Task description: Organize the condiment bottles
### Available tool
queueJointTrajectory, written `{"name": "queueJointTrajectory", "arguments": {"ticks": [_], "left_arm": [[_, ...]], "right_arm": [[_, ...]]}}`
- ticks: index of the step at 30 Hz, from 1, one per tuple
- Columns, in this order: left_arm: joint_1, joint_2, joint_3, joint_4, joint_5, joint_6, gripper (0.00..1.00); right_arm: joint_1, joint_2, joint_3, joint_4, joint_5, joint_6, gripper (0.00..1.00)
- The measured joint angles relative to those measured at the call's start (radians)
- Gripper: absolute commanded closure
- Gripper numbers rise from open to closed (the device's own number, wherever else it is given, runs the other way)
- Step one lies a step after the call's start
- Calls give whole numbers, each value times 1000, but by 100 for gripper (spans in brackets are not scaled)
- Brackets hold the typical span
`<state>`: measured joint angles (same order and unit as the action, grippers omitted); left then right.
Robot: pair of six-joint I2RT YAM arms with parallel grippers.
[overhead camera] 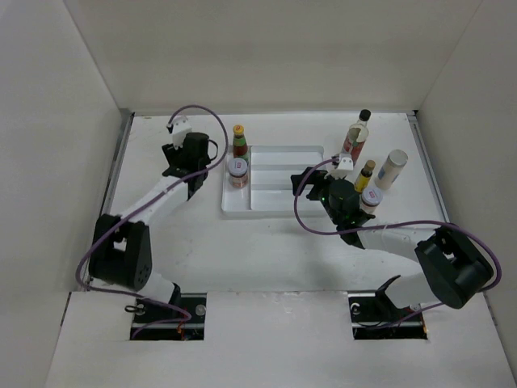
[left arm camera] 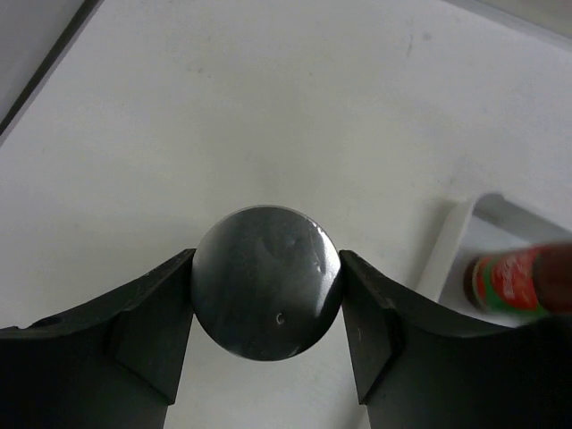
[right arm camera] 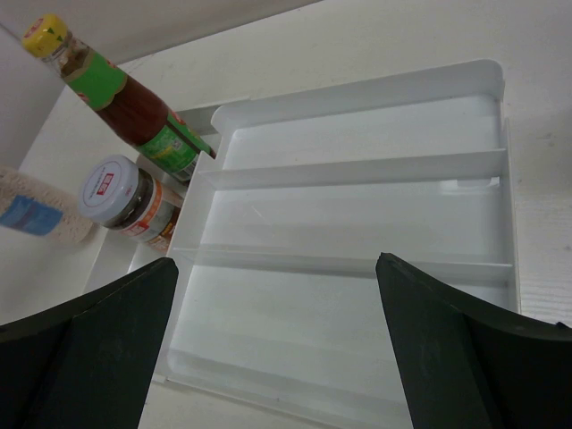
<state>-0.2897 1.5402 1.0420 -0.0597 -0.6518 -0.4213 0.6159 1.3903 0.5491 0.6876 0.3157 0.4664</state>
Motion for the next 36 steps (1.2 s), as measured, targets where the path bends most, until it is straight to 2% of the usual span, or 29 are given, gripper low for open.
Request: {"name": "queueJointTrajectory", "arguments": {"ticks": [5, 9, 16, 18, 21, 25, 27, 31, 34, 36], "left_arm": [[-166, -233, -134, -13, -35, 2, 62], [-232, -353, -172, -30, -39, 1, 62], [-348, -364, -177, -58, -51, -7, 62], [-388, -328, -167, -57, -45, -9, 62], [-430, -266, -163, -48, -19, -17, 61], [-431, -208, -164, -45, 4, -21, 58], [-429, -187, -172, -31, 9, -23, 52], [-430, -178, -208, 39, 0, -21, 30], [-438, -187, -241, 74, 5, -26, 12], [-446, -213, -273, 83, 6, -29, 0]], "right_arm": [[0, 0, 0, 0, 0, 0, 0], [0, 0, 0, 0, 0, 0, 0], [0, 0, 0, 0, 0, 0, 4], [0, 0, 0, 0, 0, 0, 12], [0, 0, 0, 0, 0, -3, 35], [0, -4, 0, 1, 0, -2, 63], [0, -8, 0, 1, 1, -3, 73], [1, -24, 0, 0, 17, -5, 85], [9, -42, 0, 1, 40, -7, 84], [21, -48, 0, 1, 48, -13, 74]]}}
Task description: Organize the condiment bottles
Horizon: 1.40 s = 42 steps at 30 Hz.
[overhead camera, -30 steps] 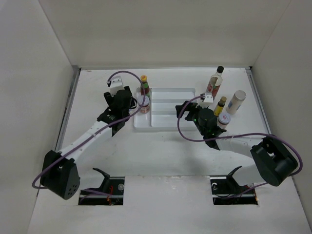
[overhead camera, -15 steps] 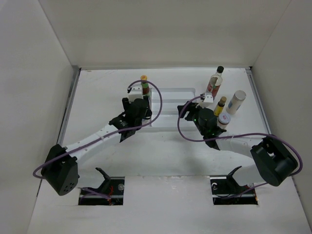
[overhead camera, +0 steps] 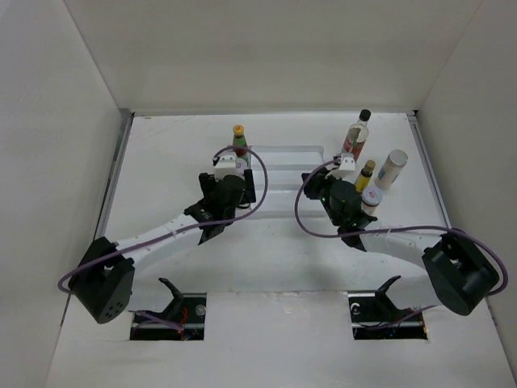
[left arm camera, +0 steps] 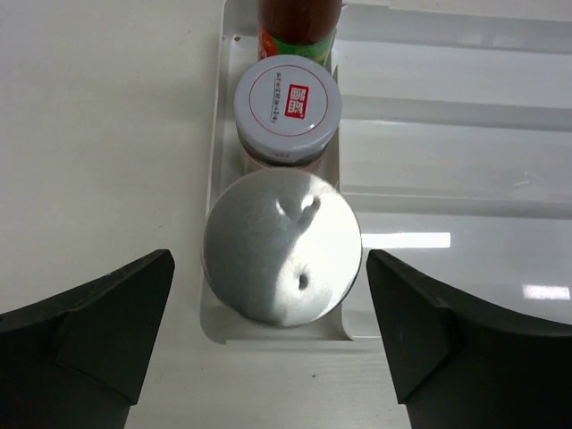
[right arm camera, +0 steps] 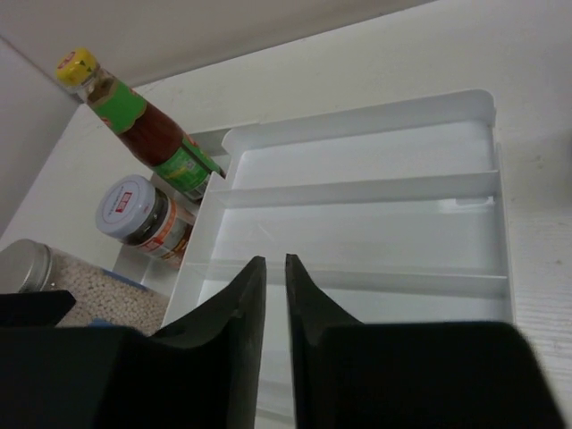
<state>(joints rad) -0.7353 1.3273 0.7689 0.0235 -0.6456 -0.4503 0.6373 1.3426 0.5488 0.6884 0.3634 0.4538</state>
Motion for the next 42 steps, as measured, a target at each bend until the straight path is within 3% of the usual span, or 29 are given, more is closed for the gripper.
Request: {"name": "queueJointTrajectory", "arguments": {"ticks": [3, 5, 11, 15, 18, 24, 28, 32, 36, 42], "left_arm": [[-12, -88, -58, 19, 2, -3, 0], [-21, -176, -98, 55, 3, -2, 0], [-119, -472, -241, 278, -2, -2, 0], [-223, -523, -352, 430, -8, -14, 0], [-327, -452, -451, 585, 9, -33, 0], [-426, -98, -554, 907, 129, -39, 0], [-437, 45, -564, 1078, 222, -40, 0], [-482, 60, -566, 1173, 293, -35, 0], [-494, 44, -567, 1214, 319, -28, 0], [-492, 24, -573, 1231, 325, -22, 0]], "right_arm": [[20, -11, 0, -1, 4, -13, 39], [31, -30, 0, -4, 6, -23, 23], [19, -110, 96, -140, 19, -31, 17], [-72, -122, 282, -294, 54, -39, 16], [-166, -124, 383, -380, 109, -61, 12], [-348, -43, 554, -559, 183, -121, 0], [-395, 66, 649, -637, 162, -161, 0], [-418, 168, 714, -686, 126, -177, 0], [-443, 278, 796, -707, 105, -183, 11], [-454, 402, 866, -711, 94, -199, 57]]}}
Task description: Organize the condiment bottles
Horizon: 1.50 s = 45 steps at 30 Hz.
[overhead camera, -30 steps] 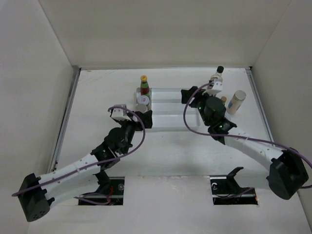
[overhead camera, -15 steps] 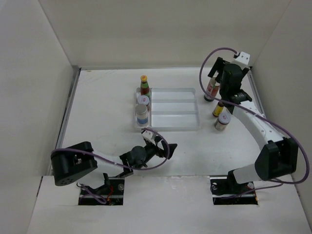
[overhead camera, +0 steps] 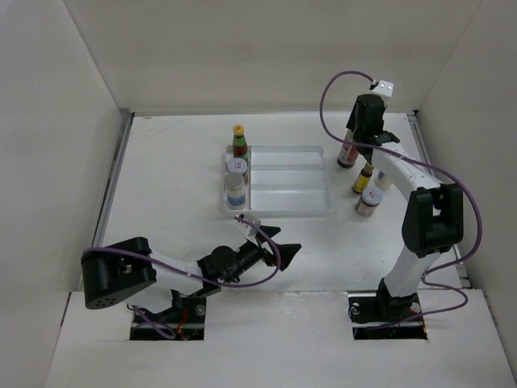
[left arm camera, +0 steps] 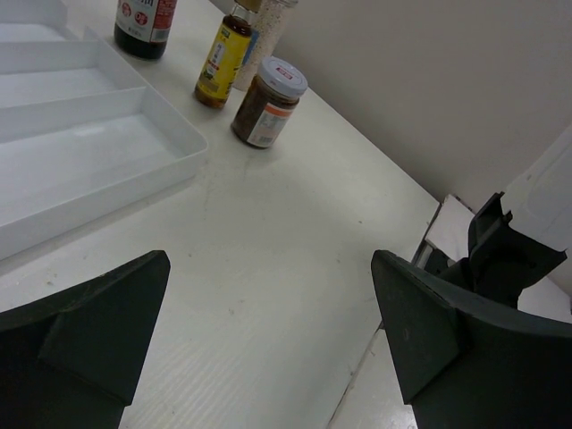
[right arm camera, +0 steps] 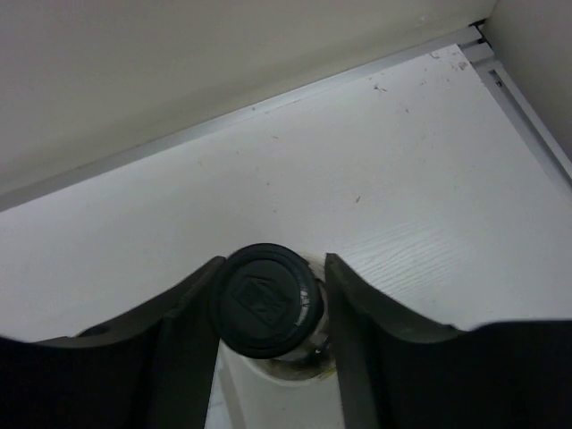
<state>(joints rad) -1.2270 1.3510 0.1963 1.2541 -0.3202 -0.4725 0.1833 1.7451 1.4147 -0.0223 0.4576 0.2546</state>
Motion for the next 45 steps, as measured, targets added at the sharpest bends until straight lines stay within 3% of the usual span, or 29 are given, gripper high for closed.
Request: {"name": "queueJointTrajectory", "arguments": {"ticks": [2, 5, 14, 22, 30, 37, 45], "left_arm": [[0, 0, 0, 0, 1, 2, 0], [0, 0, -1, 0, 1, 2, 0], [3, 0, -5, 19, 1, 2, 0], [5, 0, -21, 26, -2, 1, 0], [5, 0, -21, 26, 0, 1, 0], [5, 0, -21, 26, 0, 0, 0], [5, 0, -21, 27, 1, 0, 0]], "right_arm": [[0, 22, 12, 0, 18, -20, 68], [-5, 23, 19, 5, 28, -16, 73], [41, -8, 62, -19, 84, -81, 73], [259, -28, 178, 7, 89, -101, 73], [426, 162, 378, 24, 54, -84, 73], [456, 304, 417, 48, 33, -74, 73], [459, 303, 364, 150, 45, -86, 72]]}}
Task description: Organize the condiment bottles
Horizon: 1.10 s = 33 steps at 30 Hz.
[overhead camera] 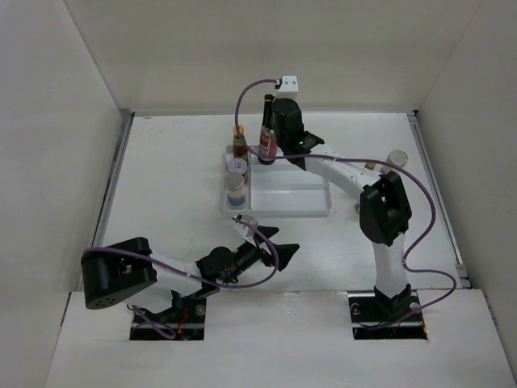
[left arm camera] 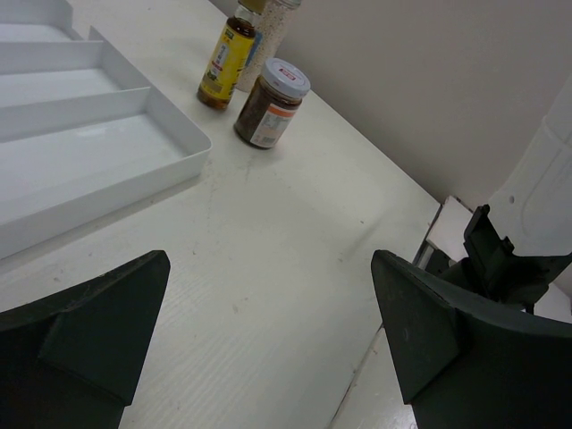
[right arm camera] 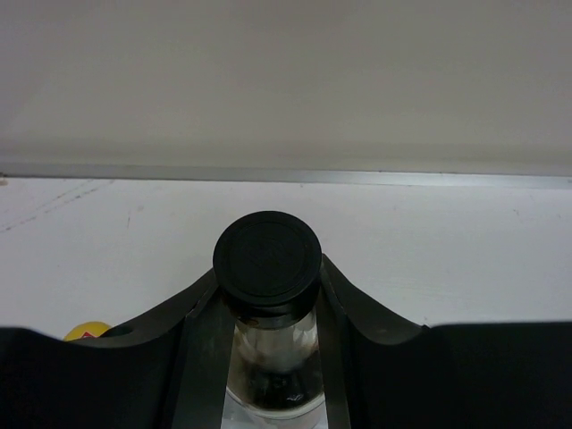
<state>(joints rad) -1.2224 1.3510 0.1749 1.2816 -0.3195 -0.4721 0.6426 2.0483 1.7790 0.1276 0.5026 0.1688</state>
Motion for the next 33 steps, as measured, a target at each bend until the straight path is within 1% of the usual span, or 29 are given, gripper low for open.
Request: {"name": "queueJointTrajectory", "arguments": {"ticks": [5, 14, 20, 22, 24, 26, 28, 31, 33], "left_arm": [[0, 0, 0, 1, 0, -1, 0], [0, 2, 0, 1, 0, -7, 0], [0, 1, 0, 1, 2, -6, 0], [0, -6, -3, 1, 1, -6, 0], [5, -33, -17, -1, -10, -3, 0], [9, -82, -37, -2, -47, 5, 0], [19, -153, -65, -1, -124, 17, 0], [47, -272, -108, -11, -285, 29, 0], [68, -354, -119, -43, -399, 32, 0]], "right_arm": [[3, 0, -19, 48, 19, -23, 72], [-18, 1, -18, 26, 42, -60, 73], [-40, 8, -27, 24, 52, -41, 70], [-39, 8, -63, 50, 54, -19, 68], [-31, 7, -106, 113, 61, 0, 67], [-26, -10, -145, 151, 63, 25, 64], [-20, -26, -175, 175, 62, 50, 59], [-16, -48, -218, 203, 59, 83, 51], [-14, -69, -248, 204, 49, 108, 43]]}}
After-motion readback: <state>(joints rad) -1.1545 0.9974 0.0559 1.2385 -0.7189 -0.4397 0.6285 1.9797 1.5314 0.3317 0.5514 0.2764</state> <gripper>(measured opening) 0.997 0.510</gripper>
